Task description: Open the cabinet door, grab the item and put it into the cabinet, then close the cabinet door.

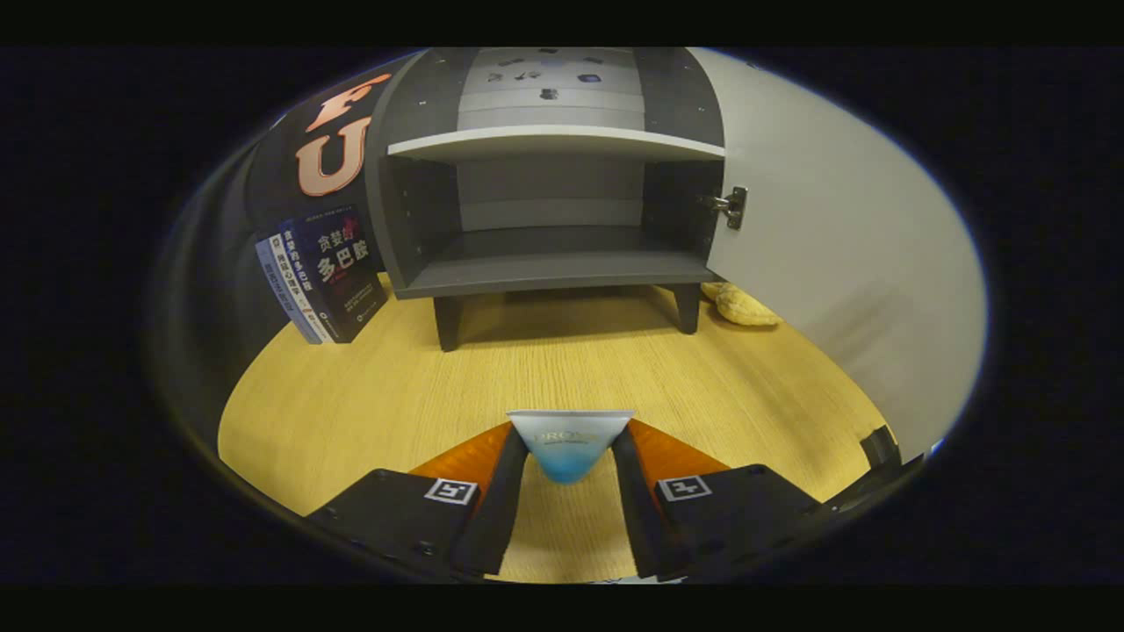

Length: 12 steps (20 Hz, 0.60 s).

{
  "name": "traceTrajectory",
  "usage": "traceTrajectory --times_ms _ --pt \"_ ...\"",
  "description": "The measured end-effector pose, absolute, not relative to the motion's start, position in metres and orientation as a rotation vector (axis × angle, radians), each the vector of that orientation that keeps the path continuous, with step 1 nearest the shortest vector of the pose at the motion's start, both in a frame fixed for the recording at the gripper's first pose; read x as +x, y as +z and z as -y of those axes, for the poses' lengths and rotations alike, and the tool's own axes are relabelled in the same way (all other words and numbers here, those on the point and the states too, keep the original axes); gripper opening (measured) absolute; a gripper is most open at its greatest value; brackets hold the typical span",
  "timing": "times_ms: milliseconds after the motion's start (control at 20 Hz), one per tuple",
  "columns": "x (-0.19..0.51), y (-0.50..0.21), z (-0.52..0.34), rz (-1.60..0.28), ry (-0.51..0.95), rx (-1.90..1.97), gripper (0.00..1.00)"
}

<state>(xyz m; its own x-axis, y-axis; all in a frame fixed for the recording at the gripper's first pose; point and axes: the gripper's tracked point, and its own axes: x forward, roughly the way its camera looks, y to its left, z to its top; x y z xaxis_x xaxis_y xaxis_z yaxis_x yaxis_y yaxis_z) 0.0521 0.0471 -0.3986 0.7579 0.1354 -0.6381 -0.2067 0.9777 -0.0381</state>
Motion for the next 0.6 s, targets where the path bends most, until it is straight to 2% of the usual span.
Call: traceTrajectory --times_ms 600 --pt "0.089 -0.235 -0.081 -0.591 0.229 -0.052 0.61"
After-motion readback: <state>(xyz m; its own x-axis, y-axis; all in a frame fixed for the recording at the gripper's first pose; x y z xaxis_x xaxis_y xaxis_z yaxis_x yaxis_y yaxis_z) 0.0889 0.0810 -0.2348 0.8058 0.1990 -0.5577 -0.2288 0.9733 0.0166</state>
